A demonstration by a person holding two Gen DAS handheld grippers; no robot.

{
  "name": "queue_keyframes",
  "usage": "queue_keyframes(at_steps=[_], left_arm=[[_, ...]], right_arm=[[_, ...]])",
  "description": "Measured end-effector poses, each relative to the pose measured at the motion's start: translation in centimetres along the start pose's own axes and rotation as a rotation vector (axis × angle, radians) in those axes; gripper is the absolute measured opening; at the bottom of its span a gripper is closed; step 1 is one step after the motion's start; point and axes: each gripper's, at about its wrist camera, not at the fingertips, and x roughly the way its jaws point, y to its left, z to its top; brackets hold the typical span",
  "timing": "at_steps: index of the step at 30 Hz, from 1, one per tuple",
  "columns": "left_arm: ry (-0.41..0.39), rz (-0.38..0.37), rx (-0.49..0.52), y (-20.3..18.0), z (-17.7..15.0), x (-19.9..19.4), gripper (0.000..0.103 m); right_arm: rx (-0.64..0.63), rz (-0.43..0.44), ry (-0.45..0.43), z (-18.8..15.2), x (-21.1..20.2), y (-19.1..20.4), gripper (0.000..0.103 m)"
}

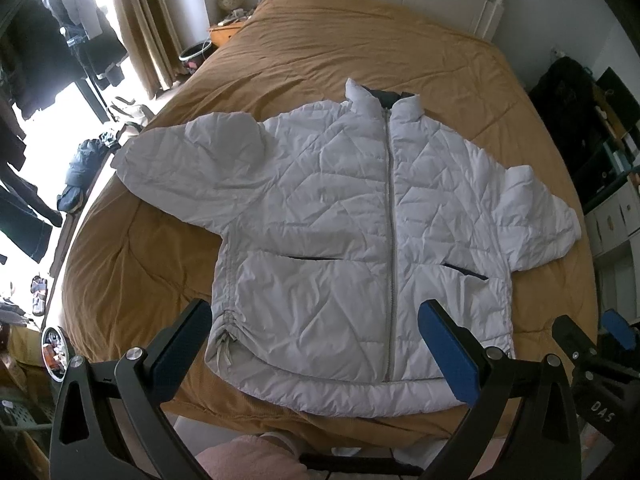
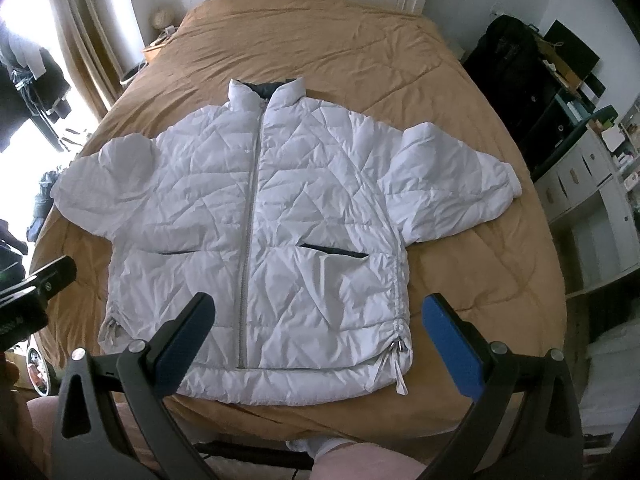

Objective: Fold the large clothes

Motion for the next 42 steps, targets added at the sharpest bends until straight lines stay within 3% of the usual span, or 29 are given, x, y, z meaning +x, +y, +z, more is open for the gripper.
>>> queue_keyframes(at_steps=[13,14,42], left_arm=[[0.006,-0.009,0.006,0.6,-1.4,0.1,0.103],[0.013,-0.008,0.003,0.3,0.3,0.4,0.103],[0.015,-0.002,0.008,0.2,-0.1,0.5,0.103]], right_arm=[[-0.01,0.009,-0.017,0.0,-0.4,-0.1,0.103],[-0.011,0.003,-0.018,-0.1,-0.4,-0.1,0.103],[-0.021,0.024,0.019,-0.5,0.4,-0.7,0.103]])
